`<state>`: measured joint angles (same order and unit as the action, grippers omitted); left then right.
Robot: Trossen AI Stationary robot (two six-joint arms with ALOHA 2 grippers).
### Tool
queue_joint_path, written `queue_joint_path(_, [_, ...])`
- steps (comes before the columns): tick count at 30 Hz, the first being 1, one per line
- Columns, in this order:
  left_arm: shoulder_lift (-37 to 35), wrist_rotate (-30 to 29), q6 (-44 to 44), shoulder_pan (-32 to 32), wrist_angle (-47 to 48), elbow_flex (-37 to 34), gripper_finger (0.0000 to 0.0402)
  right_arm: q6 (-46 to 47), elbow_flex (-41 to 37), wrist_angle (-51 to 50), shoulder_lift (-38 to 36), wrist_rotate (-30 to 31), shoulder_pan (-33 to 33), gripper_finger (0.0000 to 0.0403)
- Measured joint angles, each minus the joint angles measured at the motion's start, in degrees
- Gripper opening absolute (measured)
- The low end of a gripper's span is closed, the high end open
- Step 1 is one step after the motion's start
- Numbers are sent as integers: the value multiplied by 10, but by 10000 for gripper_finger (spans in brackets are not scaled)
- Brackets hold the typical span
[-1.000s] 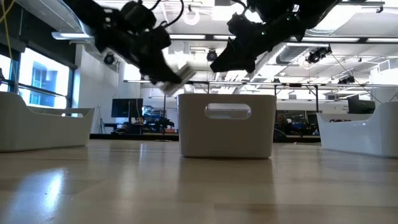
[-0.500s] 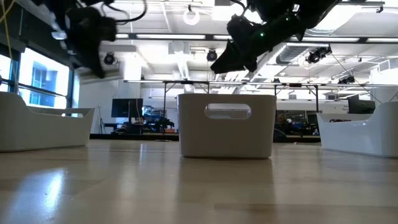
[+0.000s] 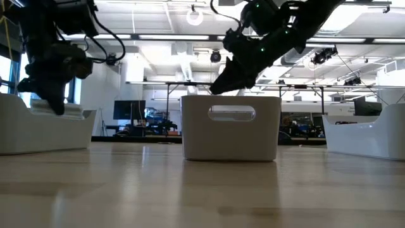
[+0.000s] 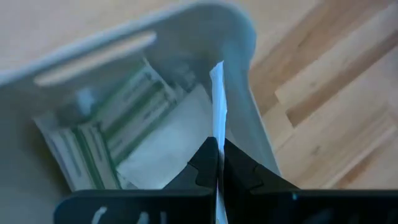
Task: Pick & Place First Aid Supplies
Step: Put the bandage pack into the left gray bin, then put the alcohol pad into the white bin
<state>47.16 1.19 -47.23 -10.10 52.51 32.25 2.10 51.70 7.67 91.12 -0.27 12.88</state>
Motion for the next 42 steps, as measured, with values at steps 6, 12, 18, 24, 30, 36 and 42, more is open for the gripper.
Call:
queue_joint_path(6, [0,10,-10,0,-2,-20,9,-35,0,-4,0,12,-38,139])
queue_joint_path(12, [0,-5,-47,0,1,-48,58,-47,0,-5,0,13,-57,140])
queue_joint_path(18, [0,-24,-45,0,5,-32,102,-38,0,-24,0,14,-66,139])
queue_joint_path(24, [0,-52,-41,0,46,28,107,-36,0,-55,-1,38,-86,137])
queue_joint_path(30, [0,-112,-33,0,80,100,107,-26,0,-141,-19,163,-121,137])
queue_joint_path(36, [4,-168,-33,-8,70,118,107,-15,0,-214,-52,257,-155,137])
queue_joint_path(42, [24,-103,57,-89,36,118,107,-19,0,-277,-97,266,-164,137])
